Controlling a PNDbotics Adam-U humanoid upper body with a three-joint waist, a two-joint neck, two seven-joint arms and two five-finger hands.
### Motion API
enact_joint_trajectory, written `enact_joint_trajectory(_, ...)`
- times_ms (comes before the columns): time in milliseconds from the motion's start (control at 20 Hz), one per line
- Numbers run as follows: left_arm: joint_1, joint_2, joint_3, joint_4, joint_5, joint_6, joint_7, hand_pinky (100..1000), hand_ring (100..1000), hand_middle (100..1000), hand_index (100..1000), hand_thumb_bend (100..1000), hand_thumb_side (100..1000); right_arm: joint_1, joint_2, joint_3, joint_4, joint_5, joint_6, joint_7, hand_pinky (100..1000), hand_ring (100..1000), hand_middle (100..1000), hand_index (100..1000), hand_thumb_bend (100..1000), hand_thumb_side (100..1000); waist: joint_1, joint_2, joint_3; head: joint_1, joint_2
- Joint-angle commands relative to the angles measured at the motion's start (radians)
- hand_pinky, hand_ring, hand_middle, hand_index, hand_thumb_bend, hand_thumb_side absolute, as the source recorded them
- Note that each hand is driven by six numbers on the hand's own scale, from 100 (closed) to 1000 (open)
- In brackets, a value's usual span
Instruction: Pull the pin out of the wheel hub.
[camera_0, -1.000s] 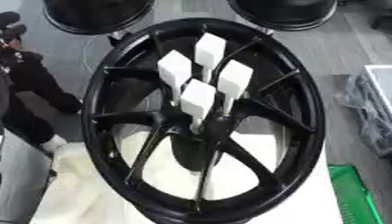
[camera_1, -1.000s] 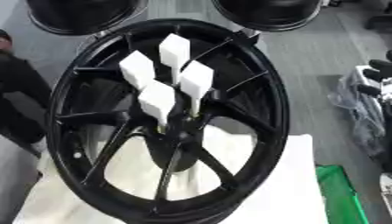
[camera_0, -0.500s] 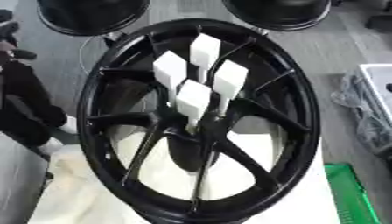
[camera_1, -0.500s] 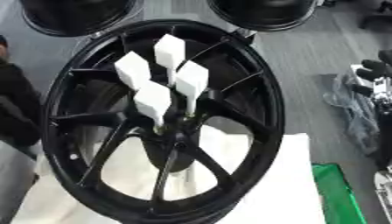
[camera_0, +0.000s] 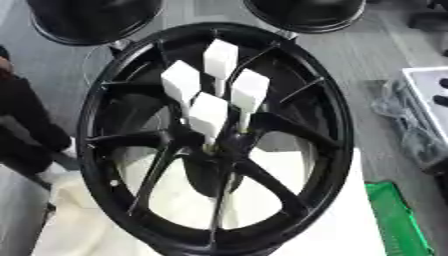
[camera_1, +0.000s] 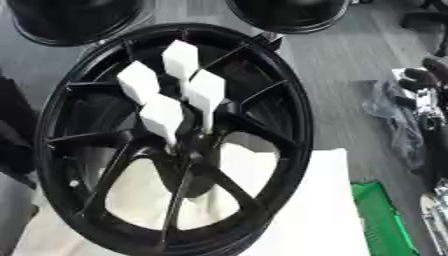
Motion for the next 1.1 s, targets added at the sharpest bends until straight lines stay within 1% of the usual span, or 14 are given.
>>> enact_joint_trajectory(50, -0.086, 0.152, -0.06, -0.004, -0.027, -0.068, -0.17, 682, 856, 818, 827, 100, 529, 0.0, -0.022, 0.002, -0.015, 0.007, 0.0, 0.01, 748, 815, 761, 890, 100, 693, 0.002, -0.019, -0.002, -0.005, -0.015)
enact_joint_trajectory(200, -0.174, 0.175, -0.104, 0.017, -0.064, -0.11, -0.289, 709, 856, 818, 834, 100, 516, 0.004, -0.022, 0.007, -0.015, 0.016, 0.0, 0.016, 748, 816, 761, 890, 100, 693, 0.002, -0.018, -0.001, -0.018, -0.018)
enact_joint_trajectory(300, -0.229, 0.17, -0.132, 0.029, -0.093, -0.128, -0.353, 738, 860, 823, 844, 100, 463, 0.007, -0.021, 0.008, -0.015, 0.02, 0.001, 0.017, 748, 815, 760, 890, 100, 695, 0.002, -0.019, -0.001, -0.024, -0.02)
enact_joint_trajectory(350, -0.255, 0.164, -0.146, 0.035, -0.111, -0.137, -0.385, 772, 873, 839, 866, 100, 442, 0.007, -0.02, 0.01, -0.015, 0.021, 0.002, 0.018, 748, 814, 759, 889, 100, 699, 0.001, -0.019, 0.0, -0.026, -0.02)
enact_joint_trajectory(450, -0.314, 0.143, -0.183, 0.052, -0.164, -0.151, -0.474, 797, 882, 846, 871, 105, 450, 0.007, -0.02, 0.014, -0.015, 0.016, 0.003, 0.022, 748, 814, 758, 889, 100, 698, 0.0, -0.02, -0.001, -0.028, -0.02)
enact_joint_trajectory(500, -0.343, 0.128, -0.201, 0.066, -0.186, -0.157, -0.522, 809, 886, 846, 872, 132, 453, 0.006, -0.02, 0.015, -0.015, 0.014, 0.003, 0.023, 748, 814, 759, 889, 100, 698, -0.001, -0.021, -0.001, -0.029, -0.02)
enact_joint_trajectory(550, -0.375, 0.108, -0.22, 0.082, -0.204, -0.164, -0.569, 820, 891, 843, 870, 174, 395, 0.007, -0.019, 0.014, -0.015, 0.013, 0.004, 0.023, 748, 813, 758, 890, 100, 697, -0.002, -0.021, 0.0, -0.03, -0.02)
enact_joint_trajectory(600, -0.405, 0.087, -0.235, 0.102, -0.217, -0.172, -0.61, 820, 891, 843, 870, 174, 395, 0.008, -0.019, 0.014, -0.015, 0.012, 0.004, 0.022, 748, 813, 758, 890, 100, 697, -0.003, -0.022, 0.002, -0.032, -0.02)
enact_joint_trajectory(650, -0.429, 0.068, -0.249, 0.12, -0.218, -0.186, -0.644, 828, 892, 838, 865, 216, 337, 0.01, -0.019, 0.013, -0.015, 0.01, 0.004, 0.021, 748, 812, 757, 889, 100, 698, -0.003, -0.023, 0.004, -0.034, -0.02)
enact_joint_trajectory(700, -0.454, 0.048, -0.266, 0.144, -0.234, -0.196, -0.666, 845, 893, 830, 855, 331, 276, 0.011, -0.019, 0.014, -0.015, 0.007, 0.005, 0.019, 747, 811, 756, 889, 100, 703, -0.003, -0.024, 0.005, -0.036, -0.019)
enact_joint_trajectory(750, -0.482, 0.023, -0.297, 0.174, -0.267, -0.21, -0.677, 854, 891, 817, 853, 396, 268, 0.012, -0.019, 0.016, -0.015, 0.004, 0.006, 0.02, 747, 811, 756, 888, 100, 703, -0.004, -0.026, 0.007, -0.039, -0.017)
enact_joint_trajectory(800, -0.505, 0.0, -0.327, 0.205, -0.3, -0.23, -0.682, 856, 891, 812, 851, 416, 280, 0.012, -0.02, 0.018, -0.015, 0.001, 0.007, 0.021, 747, 811, 756, 888, 100, 704, -0.004, -0.027, 0.008, -0.043, -0.016)
enact_joint_trajectory(900, -0.54, -0.04, -0.367, 0.269, -0.35, -0.272, -0.685, 857, 890, 804, 846, 464, 337, 0.014, -0.021, 0.019, -0.015, -0.002, 0.009, 0.023, 747, 811, 756, 888, 100, 704, -0.004, -0.03, 0.01, -0.048, -0.016)
enact_joint_trajectory(1100, -0.59, -0.099, -0.413, 0.369, -0.395, -0.347, -0.686, 862, 875, 793, 829, 531, 459, 0.017, -0.024, 0.02, -0.015, -0.003, 0.01, 0.023, 747, 809, 754, 887, 100, 699, -0.003, -0.033, 0.013, -0.052, -0.016)
